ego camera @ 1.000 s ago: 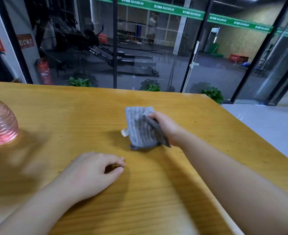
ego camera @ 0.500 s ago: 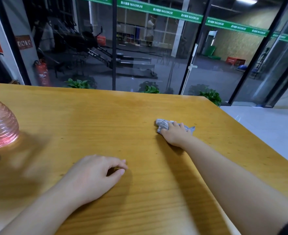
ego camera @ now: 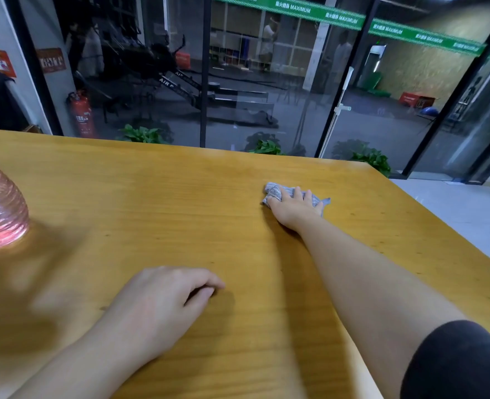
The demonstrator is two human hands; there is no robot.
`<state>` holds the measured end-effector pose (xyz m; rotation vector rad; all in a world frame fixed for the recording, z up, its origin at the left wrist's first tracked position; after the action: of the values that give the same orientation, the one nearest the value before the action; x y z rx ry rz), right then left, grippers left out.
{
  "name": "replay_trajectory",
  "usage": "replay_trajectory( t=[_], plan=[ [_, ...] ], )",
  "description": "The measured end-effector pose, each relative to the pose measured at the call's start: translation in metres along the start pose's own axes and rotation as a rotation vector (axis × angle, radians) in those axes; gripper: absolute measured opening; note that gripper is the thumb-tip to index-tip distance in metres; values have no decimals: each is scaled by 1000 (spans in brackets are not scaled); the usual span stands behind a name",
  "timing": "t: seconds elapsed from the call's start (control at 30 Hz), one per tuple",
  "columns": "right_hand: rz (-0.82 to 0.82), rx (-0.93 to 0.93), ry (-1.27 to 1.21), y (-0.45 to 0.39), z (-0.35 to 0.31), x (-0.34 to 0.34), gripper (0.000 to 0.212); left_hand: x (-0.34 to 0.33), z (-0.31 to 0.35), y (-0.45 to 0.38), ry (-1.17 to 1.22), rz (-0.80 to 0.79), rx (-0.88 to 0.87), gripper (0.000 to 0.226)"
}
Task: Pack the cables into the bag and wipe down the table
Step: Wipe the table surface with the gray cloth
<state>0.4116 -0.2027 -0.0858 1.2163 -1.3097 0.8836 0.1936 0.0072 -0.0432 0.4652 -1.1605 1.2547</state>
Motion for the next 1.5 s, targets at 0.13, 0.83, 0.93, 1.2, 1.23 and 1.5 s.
replay_trajectory(
  t=[0.13, 0.83, 0.93, 1.2, 1.23, 1.5],
  plan=[
    [-10, 94, -2, -4, -24, -3, 63, 3, -2, 0, 22, 51, 24, 22],
    [-90, 640, 90, 86, -133, -30, 57, 57, -55, 11, 271, 679, 390, 40],
    [-97, 718, 90, 114, -133, -36, 56, 64, -59, 11, 226, 667, 393, 42],
    [-124, 833, 103, 180, -103, -34, 53, 48, -47, 3, 170, 507, 289, 40],
    [-126, 839, 103, 187, -97, -34, 53, 47, -45, 2, 171, 497, 276, 41],
    [-153, 838, 74, 199, -15, -25, 50, 35, -42, 1, 165, 389, 209, 46]
  ],
)
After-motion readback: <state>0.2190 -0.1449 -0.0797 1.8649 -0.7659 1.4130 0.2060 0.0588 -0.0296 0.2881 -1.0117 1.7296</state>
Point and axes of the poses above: each hand's wrist, its own y-axis away from the middle knuckle, its own x-axis out of the back of the hand, z = x × y, the point moved 7 cm from there along -y, towards the middle knuckle, and after that the axes turned 4 degrees about -x, right-handed, at the moved point
